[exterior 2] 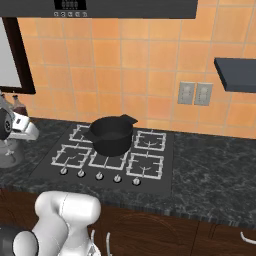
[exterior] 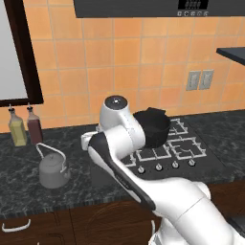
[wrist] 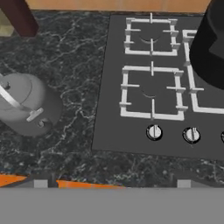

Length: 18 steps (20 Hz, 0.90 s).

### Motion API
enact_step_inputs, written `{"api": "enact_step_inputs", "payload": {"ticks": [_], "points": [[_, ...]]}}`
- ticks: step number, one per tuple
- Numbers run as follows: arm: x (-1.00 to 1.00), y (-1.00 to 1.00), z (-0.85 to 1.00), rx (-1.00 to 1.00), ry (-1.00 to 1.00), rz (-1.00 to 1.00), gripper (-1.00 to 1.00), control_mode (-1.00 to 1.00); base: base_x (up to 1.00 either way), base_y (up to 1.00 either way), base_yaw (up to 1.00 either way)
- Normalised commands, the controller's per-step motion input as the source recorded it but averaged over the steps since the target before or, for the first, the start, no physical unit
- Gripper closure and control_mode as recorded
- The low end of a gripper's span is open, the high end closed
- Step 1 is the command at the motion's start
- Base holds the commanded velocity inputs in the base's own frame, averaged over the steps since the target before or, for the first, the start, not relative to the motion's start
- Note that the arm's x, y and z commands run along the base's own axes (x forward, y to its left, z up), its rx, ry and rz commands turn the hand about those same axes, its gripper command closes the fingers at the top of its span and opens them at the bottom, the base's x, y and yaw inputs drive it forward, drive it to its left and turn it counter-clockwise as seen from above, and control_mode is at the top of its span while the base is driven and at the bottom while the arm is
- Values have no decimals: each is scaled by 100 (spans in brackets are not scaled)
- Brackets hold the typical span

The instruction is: Pick the kettle from the counter and place it on a stove burner. Then turn the burner on.

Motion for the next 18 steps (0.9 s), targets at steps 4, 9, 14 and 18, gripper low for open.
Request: {"api": "enact_step_inputs", "payload": {"ticks": [4,9,14,18], "points": [[40,100,-24,0,1,11,-100,-100,0,0,0],[45,61,-11,-2,15,29,-100,-100,0,0,0],[43,35,-14,0,26,27,-100,-100,0,0,0],[8,7,-6,2,0,0,-100,-100,0,0,0]]}}
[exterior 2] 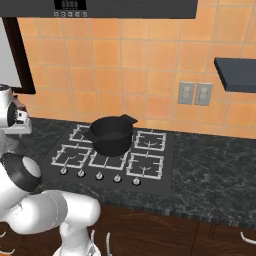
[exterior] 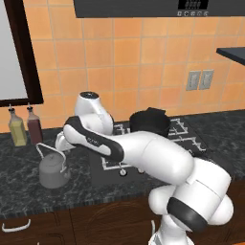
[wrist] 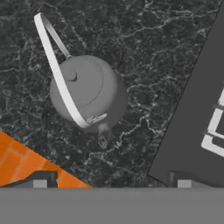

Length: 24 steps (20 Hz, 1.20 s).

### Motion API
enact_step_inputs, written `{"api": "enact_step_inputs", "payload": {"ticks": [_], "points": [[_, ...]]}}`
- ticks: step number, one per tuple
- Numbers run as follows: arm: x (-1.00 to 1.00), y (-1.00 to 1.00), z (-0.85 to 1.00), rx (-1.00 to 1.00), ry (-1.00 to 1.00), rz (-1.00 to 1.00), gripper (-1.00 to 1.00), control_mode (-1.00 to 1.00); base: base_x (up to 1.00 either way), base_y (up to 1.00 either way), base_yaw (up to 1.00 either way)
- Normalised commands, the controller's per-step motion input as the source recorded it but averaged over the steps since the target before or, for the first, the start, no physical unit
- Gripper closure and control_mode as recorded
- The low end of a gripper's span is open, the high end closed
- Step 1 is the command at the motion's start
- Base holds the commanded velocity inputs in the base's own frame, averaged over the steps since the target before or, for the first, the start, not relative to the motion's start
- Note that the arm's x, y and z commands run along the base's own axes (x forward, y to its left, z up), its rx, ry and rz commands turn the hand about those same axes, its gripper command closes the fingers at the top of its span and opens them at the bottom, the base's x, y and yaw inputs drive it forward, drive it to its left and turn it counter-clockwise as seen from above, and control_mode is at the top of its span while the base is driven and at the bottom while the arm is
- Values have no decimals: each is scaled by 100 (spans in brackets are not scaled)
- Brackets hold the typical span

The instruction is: Pick the kettle from the counter and place it on a stove burner. Then turn the burner on.

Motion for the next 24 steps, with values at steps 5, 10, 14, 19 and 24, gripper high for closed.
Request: {"api": "enact_step_inputs", "payload": {"ticks": [5,10,14,19,24], "points": [[40,94,-27,0,-2,-3,-100,-100,0,0,0],[46,43,-22,-1,0,0,-100,-100,0,0,0],[34,4,-14,-6,0,0,-100,-100,0,0,0],[13,0,-34,-9,4,0,100,-100,0,0,0],[0,-2,-4,-1,1,0,100,-100,0,0,0]]}}
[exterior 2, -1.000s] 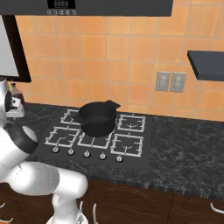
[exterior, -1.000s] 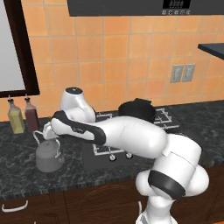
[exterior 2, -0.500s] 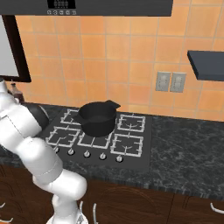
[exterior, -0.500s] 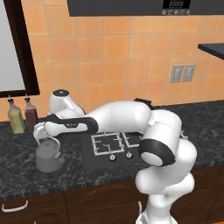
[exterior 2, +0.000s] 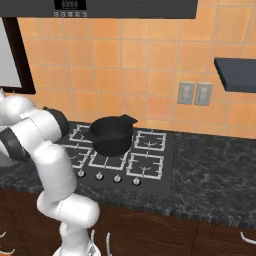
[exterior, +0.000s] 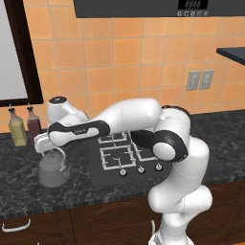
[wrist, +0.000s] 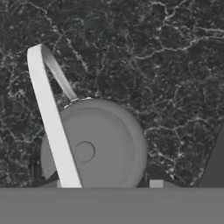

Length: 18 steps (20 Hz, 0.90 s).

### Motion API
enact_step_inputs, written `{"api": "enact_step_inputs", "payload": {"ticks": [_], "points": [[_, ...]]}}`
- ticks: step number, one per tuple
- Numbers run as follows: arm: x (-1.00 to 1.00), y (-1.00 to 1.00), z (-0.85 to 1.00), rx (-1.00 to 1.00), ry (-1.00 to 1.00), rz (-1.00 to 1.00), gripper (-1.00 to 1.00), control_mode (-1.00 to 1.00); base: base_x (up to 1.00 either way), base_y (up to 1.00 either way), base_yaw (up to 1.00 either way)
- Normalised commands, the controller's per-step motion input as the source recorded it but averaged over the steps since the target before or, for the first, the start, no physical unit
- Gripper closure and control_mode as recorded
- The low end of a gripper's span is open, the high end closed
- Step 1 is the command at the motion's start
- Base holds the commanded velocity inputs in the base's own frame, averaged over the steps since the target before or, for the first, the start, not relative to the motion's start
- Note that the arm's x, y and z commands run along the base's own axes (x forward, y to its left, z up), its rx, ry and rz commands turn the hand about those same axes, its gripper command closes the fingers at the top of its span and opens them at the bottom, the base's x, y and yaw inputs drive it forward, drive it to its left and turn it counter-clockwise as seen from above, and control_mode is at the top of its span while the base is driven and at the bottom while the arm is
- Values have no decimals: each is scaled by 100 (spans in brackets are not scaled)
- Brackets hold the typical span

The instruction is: Pick the kettle from the counter and place it on a stove burner. Then turn the burner on.

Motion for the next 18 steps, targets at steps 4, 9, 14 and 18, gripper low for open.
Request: {"api": "enact_step_inputs", "payload": {"ticks": [4,9,14,18], "points": [[-17,-15,0,0,-6,0,100,-100,0,0,0],[-20,-23,4,0,-15,0,100,-100,0,0,0],[-4,-68,30,2,-26,-3,100,-100,0,0,0],[32,-83,39,8,-8,-12,100,-100,0,0,0]]}}
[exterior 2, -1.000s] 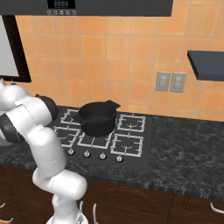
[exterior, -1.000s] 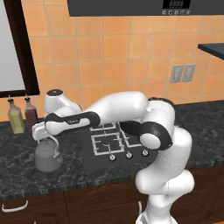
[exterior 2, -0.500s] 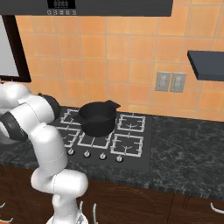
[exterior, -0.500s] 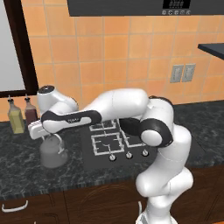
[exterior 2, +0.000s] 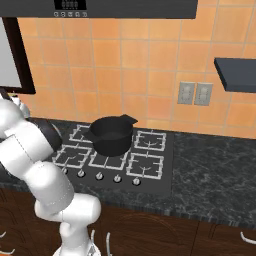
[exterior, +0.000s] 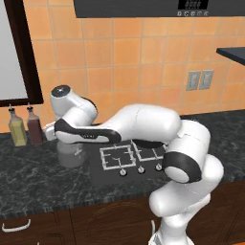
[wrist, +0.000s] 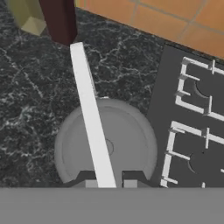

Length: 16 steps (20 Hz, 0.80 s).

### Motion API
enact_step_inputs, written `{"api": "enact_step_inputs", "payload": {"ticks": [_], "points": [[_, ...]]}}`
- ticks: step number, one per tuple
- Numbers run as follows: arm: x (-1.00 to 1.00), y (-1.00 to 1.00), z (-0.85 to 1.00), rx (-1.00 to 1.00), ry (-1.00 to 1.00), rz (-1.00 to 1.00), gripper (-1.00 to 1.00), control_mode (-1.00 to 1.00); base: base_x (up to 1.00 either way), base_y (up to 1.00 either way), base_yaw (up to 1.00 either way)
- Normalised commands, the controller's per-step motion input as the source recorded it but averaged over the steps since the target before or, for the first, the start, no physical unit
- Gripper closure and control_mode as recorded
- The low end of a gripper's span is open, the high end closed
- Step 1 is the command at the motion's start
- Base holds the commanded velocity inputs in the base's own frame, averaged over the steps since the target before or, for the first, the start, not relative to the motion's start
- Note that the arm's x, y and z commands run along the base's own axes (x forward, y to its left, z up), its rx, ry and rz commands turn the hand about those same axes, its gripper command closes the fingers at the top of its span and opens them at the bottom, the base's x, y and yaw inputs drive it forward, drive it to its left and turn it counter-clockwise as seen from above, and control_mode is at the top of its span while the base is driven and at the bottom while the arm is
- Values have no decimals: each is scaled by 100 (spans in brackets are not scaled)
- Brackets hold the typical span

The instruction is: Pick the kettle from the counter and place it on a stove burner. Then turn the burner on.

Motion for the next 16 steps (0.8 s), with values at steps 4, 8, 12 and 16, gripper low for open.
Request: {"api": "enact_step_inputs", "payload": {"ticks": [4,8,12,16], "points": [[47,-78,17,9,0,-8,100,-100,0,0,0],[38,-89,0,2,0,0,100,-100,0,0,0],[49,-73,0,0,0,-3,100,-100,0,0,0],[39,-62,-3,0,0,-2,100,-100,0,0,0]]}}
